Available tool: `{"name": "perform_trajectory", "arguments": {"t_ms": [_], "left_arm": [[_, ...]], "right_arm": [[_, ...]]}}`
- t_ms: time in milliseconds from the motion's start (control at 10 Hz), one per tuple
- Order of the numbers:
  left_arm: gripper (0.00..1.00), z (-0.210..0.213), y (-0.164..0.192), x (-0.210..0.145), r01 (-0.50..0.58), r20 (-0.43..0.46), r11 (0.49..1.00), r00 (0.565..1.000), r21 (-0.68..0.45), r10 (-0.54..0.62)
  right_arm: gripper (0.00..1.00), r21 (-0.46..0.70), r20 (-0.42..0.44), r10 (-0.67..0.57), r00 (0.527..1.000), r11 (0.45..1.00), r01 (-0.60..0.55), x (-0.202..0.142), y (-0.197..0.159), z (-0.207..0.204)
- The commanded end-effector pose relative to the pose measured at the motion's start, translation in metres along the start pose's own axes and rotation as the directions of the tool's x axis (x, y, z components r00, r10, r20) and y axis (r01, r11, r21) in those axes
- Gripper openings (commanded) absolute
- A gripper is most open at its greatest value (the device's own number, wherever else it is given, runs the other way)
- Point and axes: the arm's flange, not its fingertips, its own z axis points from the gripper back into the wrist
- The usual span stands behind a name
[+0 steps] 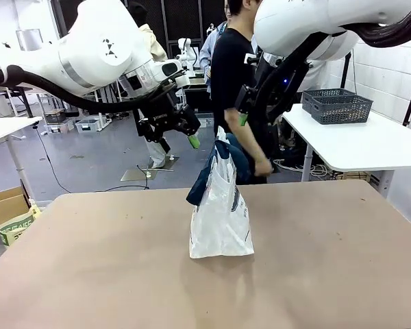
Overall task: Transfer purchased items from the store into the shopping bag.
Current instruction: Open the Reusable shopping bag in the center of the table.
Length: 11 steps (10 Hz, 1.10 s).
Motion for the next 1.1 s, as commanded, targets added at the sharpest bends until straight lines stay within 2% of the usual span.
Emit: {"name": "perform_trajectory", "arguments": {"t_ms": [0,300,700,1000], "left_arm": [[1.00,0.003,-0.011,0.000,-0.011,0.013,0.999,1.000,-0.048,0.012],[1.00,0.001,-0.033,-0.004,0.019,-0.027,0.997,0.999,-0.078,-0.021],[1.00,-0.019,-0.039,-0.003,0.022,-0.086,0.996,0.996,-0.085,-0.029],[1.00,-0.026,-0.044,-0.001,0.026,-0.097,0.994,0.995,-0.110,-0.036]], "right_arm": [[1.00,0.038,-0.003,-0.019,1.000,0.999,0.019,0.000,0.000,-0.008],[1.00,0.067,-0.047,-0.030,0.998,0.997,0.033,0.004,0.002,-0.019],[1.00,0.098,-0.077,-0.022,0.997,0.995,0.030,0.010,0.011,-0.035],[1.00,0.126,-0.098,-0.012,0.995,0.992,0.024,0.012,0.017,-0.045]]}}
